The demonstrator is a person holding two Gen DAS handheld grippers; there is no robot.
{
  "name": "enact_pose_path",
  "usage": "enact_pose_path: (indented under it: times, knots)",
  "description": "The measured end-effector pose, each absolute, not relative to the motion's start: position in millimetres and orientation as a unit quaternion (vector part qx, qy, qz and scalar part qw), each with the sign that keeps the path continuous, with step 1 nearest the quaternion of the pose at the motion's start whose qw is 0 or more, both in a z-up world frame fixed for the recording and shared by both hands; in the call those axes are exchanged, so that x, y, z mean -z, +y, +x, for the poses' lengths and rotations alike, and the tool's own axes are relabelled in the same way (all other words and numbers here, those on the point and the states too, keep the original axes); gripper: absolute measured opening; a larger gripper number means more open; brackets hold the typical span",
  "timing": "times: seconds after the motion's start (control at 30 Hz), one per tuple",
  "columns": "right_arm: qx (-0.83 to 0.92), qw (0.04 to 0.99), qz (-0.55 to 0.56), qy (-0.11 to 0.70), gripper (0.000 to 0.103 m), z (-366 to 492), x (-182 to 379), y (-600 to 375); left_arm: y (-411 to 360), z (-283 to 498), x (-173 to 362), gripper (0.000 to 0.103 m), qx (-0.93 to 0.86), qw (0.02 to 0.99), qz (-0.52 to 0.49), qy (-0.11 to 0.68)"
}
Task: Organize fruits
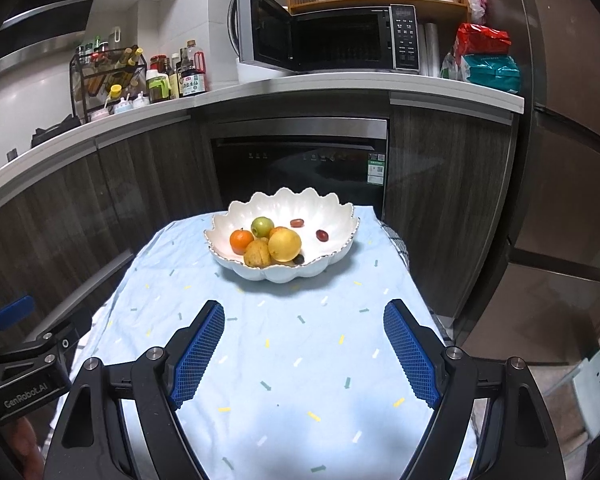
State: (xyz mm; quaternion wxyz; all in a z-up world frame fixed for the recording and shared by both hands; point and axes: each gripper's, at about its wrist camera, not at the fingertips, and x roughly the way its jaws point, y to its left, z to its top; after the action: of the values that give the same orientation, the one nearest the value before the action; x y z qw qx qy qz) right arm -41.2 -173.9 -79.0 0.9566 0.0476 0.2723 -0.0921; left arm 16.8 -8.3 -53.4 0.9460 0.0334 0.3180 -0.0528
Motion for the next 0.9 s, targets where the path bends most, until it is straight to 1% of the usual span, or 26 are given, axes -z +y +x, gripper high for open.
enact_pose_path:
  times: [0.9]
  knots:
    - [0.092, 0.957, 0.048, 0.272, 0.083, -42.2, 78.4, -173.5, -7.1, 17.3, 53.2, 0.099, 0.051, 0.946, 0.030, 0.320]
